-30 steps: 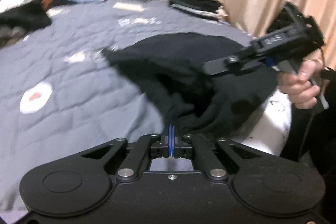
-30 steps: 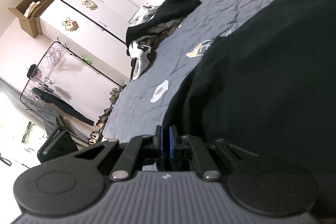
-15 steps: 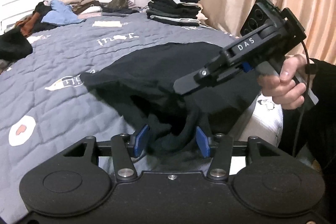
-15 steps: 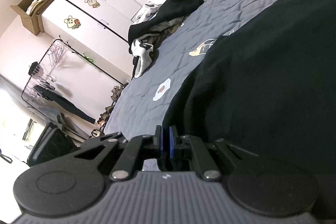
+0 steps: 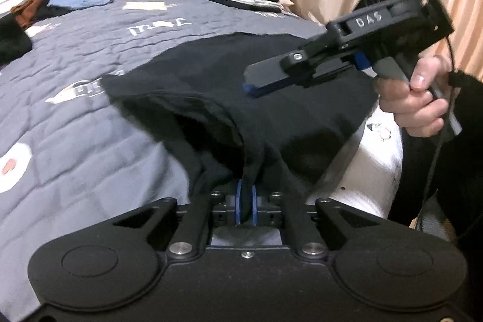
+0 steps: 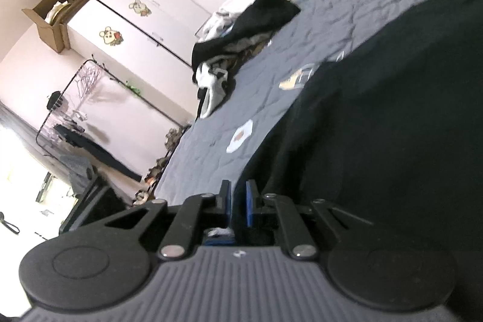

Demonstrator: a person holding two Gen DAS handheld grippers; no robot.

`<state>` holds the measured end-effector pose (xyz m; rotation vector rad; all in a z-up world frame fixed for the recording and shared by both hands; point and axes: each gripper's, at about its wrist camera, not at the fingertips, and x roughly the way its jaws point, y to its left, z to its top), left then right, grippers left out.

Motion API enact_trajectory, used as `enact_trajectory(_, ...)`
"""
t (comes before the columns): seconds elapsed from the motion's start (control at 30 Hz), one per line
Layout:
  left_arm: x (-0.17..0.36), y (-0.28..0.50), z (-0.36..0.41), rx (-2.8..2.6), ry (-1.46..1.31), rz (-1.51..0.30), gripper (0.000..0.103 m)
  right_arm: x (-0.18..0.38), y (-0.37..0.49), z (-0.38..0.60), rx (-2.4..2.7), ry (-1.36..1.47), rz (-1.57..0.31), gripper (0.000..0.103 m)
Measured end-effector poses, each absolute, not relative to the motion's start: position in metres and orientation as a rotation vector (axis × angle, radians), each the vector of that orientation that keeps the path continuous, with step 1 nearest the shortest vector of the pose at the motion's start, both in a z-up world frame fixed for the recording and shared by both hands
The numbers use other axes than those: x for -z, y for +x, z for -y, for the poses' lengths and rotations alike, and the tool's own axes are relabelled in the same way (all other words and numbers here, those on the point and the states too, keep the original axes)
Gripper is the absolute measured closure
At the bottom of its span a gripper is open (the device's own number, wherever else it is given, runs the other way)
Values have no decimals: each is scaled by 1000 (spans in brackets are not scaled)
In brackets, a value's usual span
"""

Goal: Fold clothes

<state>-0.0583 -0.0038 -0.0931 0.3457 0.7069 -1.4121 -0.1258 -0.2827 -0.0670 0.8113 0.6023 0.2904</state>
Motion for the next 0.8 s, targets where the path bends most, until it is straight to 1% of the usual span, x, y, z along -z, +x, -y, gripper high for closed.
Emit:
enact_trajectory(0.17,91,-56,-26,1399,282,-746,96,78,-126,295,-215,769,-638,94)
enact_trajectory(0.37,105,-54,-30,1364,341,-862,96,98,-122,298,-136,708,-708,94)
enact_trajectory(0.5,103,-40,-38,1303,255,-874,95,104,-121,295,-129,670,-733,94)
enact_trajectory(0.57,97,-32,-37,1290,171,-849,95,106,-120,293,-131,664,-739,94)
enact_trajectory(0.6,94,-29,-36,1281,131,-839,89,107,-121,292,-131,660,-739,94)
enact_trajectory(0.63,92,-26,-33,1267,97,-836,80,107,-121,292,-131,655,-738,94)
enact_trajectory(0.67,90,-23,-30,1254,66,-833,55,107,-122,291,-131,652,-737,94)
enact_trajectory(0.7,89,-21,-26,1247,46,-830,42,107,-122,292,-132,651,-736,94)
enact_trajectory(0.8,90,-21,-10,1250,5,-822,42,107,-123,292,-134,654,-734,94)
